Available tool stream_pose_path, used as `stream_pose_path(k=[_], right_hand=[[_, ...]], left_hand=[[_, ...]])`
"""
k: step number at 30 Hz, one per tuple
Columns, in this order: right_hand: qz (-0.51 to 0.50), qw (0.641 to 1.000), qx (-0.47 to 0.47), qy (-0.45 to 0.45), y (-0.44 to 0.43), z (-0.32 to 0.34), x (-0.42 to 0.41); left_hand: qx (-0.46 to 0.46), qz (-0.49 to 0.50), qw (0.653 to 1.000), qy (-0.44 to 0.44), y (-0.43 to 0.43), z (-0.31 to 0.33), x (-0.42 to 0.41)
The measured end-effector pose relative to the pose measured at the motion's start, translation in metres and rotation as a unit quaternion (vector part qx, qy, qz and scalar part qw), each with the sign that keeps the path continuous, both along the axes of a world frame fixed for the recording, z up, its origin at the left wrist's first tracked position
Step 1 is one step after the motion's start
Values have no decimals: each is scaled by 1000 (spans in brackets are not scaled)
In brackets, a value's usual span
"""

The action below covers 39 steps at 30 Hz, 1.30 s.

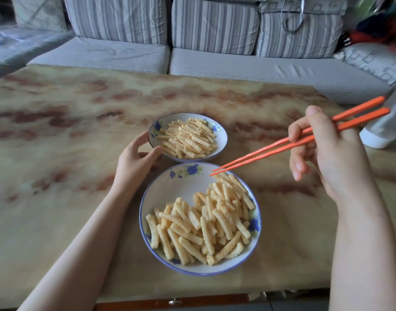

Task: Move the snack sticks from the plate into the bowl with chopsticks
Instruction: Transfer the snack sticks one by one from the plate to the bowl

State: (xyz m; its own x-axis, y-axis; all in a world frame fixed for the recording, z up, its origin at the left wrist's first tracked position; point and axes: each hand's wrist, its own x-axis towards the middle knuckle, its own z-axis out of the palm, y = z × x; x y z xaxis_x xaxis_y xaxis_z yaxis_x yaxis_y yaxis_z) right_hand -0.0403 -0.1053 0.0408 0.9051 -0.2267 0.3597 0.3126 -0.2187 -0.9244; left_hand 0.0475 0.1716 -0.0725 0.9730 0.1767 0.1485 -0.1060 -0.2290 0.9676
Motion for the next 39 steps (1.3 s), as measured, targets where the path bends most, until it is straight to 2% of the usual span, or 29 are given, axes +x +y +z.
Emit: stream_pose_path(k=[13,22,24,30,39], right_hand=[[1,999,-22,38,0,-1,-1],[-58,986,150,-46,20,0,7],[-83,981,165,-64,25,-3,12],[-134,979,137,-63,38,-22,34],[-119,985,118,-32,55,-49,57]], left_hand=[[-4,1,1000,0,0,0,-1],[-7,7,1000,9,-1,1,-2],[-9,8,1000,11,0,0,-2],[-4,7,1000,11,1,0,-1],[11,8,1000,0,0,1,-1]])
